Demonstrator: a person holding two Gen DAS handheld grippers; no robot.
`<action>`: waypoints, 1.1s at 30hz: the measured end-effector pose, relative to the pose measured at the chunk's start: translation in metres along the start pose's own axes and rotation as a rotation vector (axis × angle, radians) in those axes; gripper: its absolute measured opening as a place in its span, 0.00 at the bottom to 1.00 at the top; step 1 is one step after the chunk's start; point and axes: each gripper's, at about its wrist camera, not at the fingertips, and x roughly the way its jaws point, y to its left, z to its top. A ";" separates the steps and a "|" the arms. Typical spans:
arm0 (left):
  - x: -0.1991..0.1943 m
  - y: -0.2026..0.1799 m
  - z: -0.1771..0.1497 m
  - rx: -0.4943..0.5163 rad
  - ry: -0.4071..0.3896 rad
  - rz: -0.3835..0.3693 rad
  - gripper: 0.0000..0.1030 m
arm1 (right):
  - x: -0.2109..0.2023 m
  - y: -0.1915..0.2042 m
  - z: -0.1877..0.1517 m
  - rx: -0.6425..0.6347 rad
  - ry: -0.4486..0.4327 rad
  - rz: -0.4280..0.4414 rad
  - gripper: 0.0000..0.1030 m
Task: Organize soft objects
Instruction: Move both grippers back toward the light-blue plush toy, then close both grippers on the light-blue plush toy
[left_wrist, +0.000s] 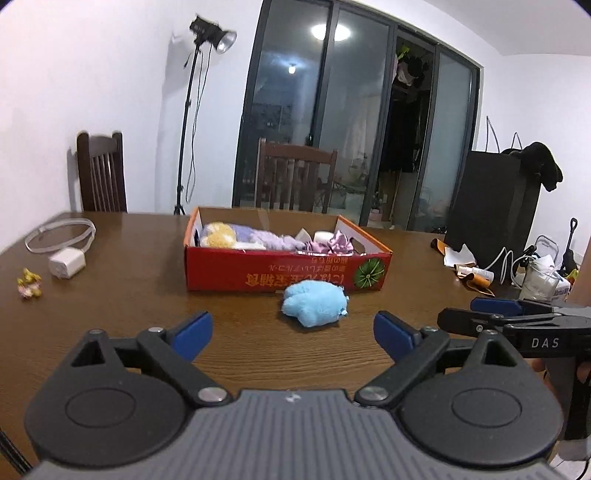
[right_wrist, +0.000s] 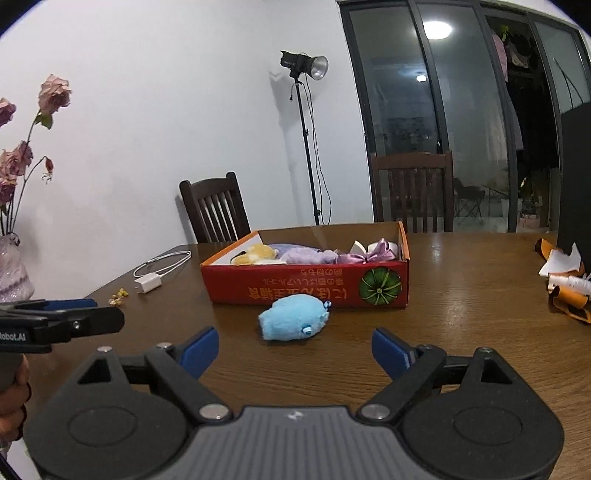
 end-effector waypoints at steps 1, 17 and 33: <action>0.006 0.001 0.001 -0.013 0.013 -0.009 0.93 | 0.005 -0.003 0.000 0.010 0.008 0.000 0.87; 0.192 0.021 0.013 -0.094 0.253 -0.142 0.55 | 0.190 -0.053 0.034 0.178 0.186 0.092 0.62; 0.186 0.080 0.021 -0.336 0.252 -0.207 0.50 | 0.193 -0.055 0.027 0.248 0.226 0.215 0.54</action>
